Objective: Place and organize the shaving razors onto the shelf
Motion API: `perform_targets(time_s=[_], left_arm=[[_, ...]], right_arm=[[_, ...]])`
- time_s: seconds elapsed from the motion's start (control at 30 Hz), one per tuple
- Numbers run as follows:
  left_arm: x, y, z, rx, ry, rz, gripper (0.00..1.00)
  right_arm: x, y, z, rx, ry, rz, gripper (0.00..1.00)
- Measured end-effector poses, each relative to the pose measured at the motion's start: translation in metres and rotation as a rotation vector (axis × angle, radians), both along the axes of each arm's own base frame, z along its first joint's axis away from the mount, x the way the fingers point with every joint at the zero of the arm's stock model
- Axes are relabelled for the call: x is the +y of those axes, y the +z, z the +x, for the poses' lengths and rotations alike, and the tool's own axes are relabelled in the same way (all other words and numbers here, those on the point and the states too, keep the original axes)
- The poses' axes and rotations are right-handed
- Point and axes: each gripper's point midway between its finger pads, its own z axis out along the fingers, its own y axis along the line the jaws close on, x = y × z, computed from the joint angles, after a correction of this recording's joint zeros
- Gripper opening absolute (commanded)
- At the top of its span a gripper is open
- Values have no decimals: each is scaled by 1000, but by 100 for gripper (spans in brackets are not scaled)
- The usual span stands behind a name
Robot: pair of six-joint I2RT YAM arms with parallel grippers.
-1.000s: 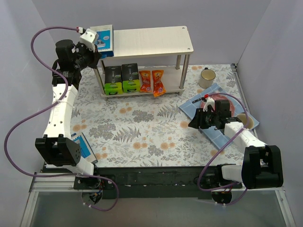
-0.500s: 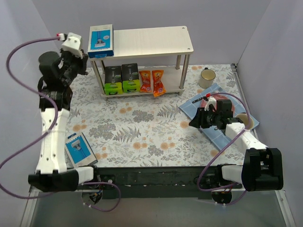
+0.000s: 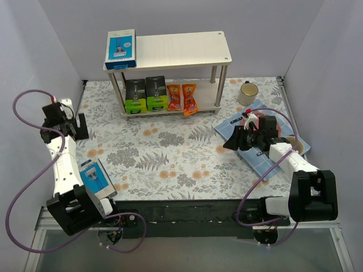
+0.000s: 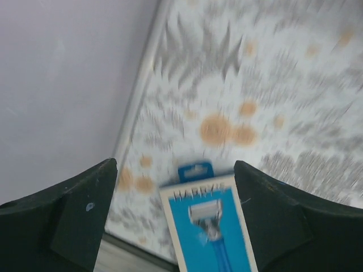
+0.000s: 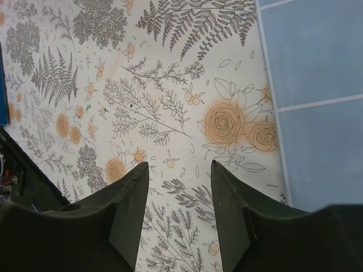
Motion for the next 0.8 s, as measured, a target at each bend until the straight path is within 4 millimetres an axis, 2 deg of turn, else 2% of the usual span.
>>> perform_targets(time_s=[0.07,0.1,0.23,0.57,0.8], left_arm=[[-3,-60,-33,176,44,-79,91],[-8,-81,-51,253,59,-112,92],[-26,-126,-98,423,94,-202,93],[-46,-183,-149,576,137,-290,91],[-53,-185,-147,574,77,-312,82]], right_arm=[[1,1,0,0,3,7,56],[2,1,0,1,4,10,56],[3,2,-1,4,8,19,58],[3,2,-2,9,7,21,59],[2,6,0,4,11,12,59]])
